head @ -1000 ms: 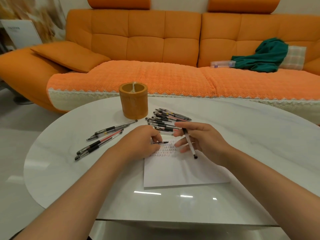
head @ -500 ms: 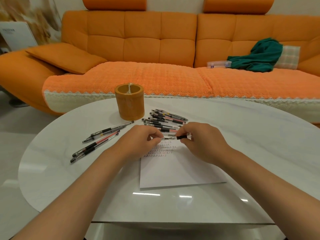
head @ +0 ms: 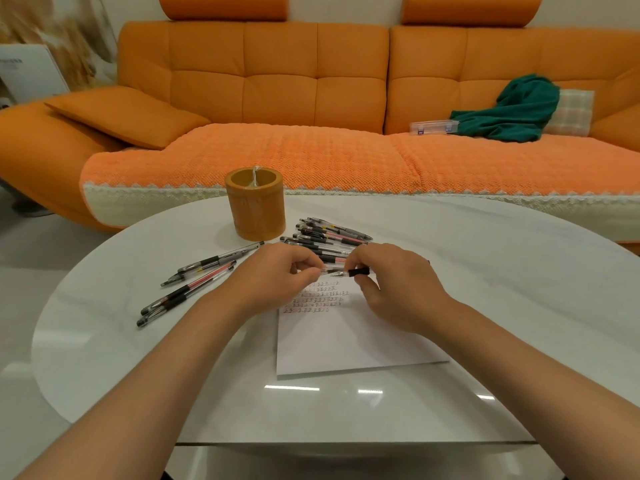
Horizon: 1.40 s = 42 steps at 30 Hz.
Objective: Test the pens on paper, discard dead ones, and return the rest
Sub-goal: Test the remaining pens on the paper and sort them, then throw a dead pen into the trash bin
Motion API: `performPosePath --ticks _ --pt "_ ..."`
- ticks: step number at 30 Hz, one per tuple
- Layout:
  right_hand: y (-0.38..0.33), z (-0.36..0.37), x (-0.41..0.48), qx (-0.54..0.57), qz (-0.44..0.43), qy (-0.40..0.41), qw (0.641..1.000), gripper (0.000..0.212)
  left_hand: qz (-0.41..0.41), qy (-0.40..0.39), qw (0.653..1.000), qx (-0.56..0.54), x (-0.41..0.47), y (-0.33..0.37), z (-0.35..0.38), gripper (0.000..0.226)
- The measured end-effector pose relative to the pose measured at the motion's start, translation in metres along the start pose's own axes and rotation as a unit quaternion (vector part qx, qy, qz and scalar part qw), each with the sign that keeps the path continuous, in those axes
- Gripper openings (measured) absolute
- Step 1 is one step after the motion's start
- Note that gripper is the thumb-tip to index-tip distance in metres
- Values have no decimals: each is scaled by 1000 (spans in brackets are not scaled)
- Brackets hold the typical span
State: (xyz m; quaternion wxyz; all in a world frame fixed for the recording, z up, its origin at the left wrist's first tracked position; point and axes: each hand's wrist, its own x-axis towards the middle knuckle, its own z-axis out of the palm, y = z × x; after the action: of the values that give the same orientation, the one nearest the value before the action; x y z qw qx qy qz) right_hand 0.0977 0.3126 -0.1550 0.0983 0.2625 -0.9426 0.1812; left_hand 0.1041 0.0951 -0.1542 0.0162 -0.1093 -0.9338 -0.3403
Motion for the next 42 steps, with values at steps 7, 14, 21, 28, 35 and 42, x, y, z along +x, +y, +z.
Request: performPosePath --ticks 7,14,21,28,35,42 --pt "5 1 -2 8 1 -4 1000 17 9 -15 1000 10 -3 5 9 14" --pt "-1 9 -4 -17 -54 -11 998 14 11 -39 998 -38 -3 12 13 13" --pt "4 14 -15 -174 -75 24 982 68 -20 -123 989 -85 -10 40 31 13" --pt "23 -4 -45 -180 -6 26 983 56 -12 -136 984 -114 -11 76 50 13" --pt "69 -45 -96 -107 73 -15 991 54 26 -168 981 -89 8 129 90 20" --pt "150 -101 -167 30 200 6 979 17 102 -127 986 -44 40 203 167 19"
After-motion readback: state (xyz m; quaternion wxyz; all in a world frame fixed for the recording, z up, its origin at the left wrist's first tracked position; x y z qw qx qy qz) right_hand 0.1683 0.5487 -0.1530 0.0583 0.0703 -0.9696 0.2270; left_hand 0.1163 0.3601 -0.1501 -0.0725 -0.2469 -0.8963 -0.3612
